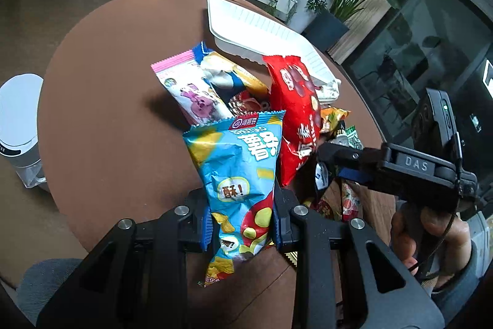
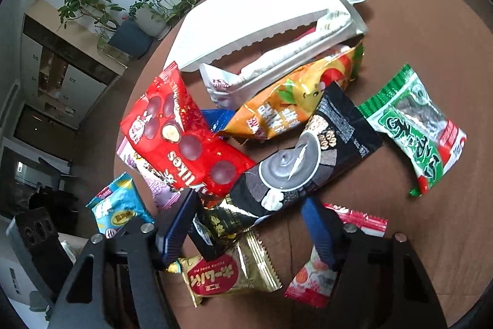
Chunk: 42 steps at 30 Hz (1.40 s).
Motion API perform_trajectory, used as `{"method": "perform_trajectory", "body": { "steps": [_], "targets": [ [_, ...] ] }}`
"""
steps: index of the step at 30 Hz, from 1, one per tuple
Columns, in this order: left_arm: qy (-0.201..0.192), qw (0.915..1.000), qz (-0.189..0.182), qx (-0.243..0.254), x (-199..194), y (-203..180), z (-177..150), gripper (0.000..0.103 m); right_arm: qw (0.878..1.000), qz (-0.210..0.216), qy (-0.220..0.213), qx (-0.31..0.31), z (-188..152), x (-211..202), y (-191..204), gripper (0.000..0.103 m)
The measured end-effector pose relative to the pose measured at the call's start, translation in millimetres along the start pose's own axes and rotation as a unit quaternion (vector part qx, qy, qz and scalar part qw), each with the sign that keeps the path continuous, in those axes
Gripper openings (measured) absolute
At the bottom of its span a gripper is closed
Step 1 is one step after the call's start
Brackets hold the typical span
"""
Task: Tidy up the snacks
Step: 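Grasp the black stick pack with the right tool while the left tool holds the chip bag, then lift both held snacks and carry them over the white tray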
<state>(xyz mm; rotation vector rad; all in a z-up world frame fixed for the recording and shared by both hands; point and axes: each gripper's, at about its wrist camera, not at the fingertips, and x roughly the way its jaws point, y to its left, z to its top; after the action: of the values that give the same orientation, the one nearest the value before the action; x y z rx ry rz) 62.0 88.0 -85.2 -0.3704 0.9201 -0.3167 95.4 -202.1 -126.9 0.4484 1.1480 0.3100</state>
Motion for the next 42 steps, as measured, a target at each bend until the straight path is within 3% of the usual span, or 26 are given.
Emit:
{"method": "perform_trajectory", "body": {
  "steps": [13, 42],
  "targets": [
    [0.004, 1.0000, 0.001, -0.003, 1, 0, -1, 0.026, 1.000, 0.030, -0.009, 0.004, 9, 2, -15, 0.041],
    [0.002, 1.0000, -0.005, -0.008, -2, 5, -1, 0.026, 0.998, 0.048, -0.041, -0.030, -19, -48, -21, 0.016]
  ]
}}
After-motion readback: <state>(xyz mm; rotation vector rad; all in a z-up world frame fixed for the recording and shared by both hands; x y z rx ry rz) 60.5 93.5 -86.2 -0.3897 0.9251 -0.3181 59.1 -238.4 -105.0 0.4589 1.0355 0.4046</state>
